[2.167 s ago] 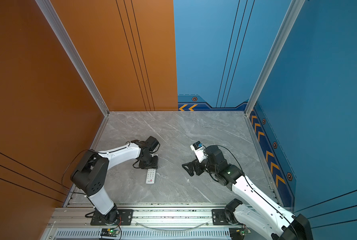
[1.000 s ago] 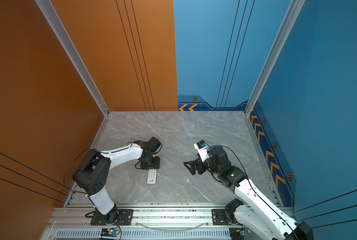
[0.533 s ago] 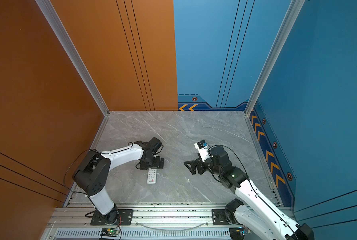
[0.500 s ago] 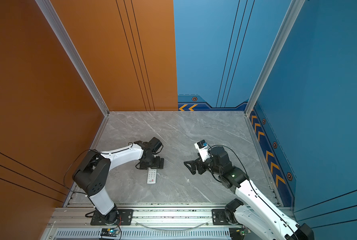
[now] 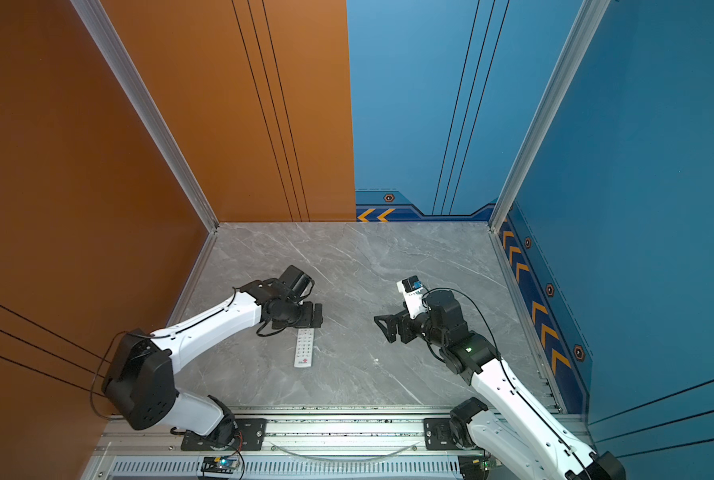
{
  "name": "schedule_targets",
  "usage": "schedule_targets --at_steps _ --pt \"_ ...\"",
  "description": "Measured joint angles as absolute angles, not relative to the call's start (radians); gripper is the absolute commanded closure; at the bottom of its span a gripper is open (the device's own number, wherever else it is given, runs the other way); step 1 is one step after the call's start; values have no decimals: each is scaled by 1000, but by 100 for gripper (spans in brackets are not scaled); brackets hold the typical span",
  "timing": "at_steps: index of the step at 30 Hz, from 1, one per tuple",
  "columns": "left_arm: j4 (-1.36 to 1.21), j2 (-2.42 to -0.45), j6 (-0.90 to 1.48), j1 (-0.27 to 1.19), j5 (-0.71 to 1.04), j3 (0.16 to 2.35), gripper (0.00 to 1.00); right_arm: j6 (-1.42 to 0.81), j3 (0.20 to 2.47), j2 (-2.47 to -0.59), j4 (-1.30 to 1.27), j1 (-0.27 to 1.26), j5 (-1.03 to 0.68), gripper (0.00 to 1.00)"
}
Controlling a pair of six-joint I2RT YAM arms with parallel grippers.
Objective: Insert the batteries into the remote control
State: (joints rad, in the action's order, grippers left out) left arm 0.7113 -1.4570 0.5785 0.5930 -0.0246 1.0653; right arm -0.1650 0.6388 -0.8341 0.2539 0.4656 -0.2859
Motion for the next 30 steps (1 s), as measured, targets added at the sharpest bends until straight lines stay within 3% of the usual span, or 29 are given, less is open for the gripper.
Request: schedule_targets --at_steps 11,16,24,30 --pt "709 -1112 465 581 -310 965 2 -153 588 -721 230 409 44 0" --pt "640 -974 405 492 -421 848 2 -153 542 -704 208 376 167 0" --pt "498 -879 380 290 -400 657 2 -154 439 -673 61 334 353 0" --pt "340 -883 337 228 -378 596 2 -145 323 -674 -110 300 486 0"
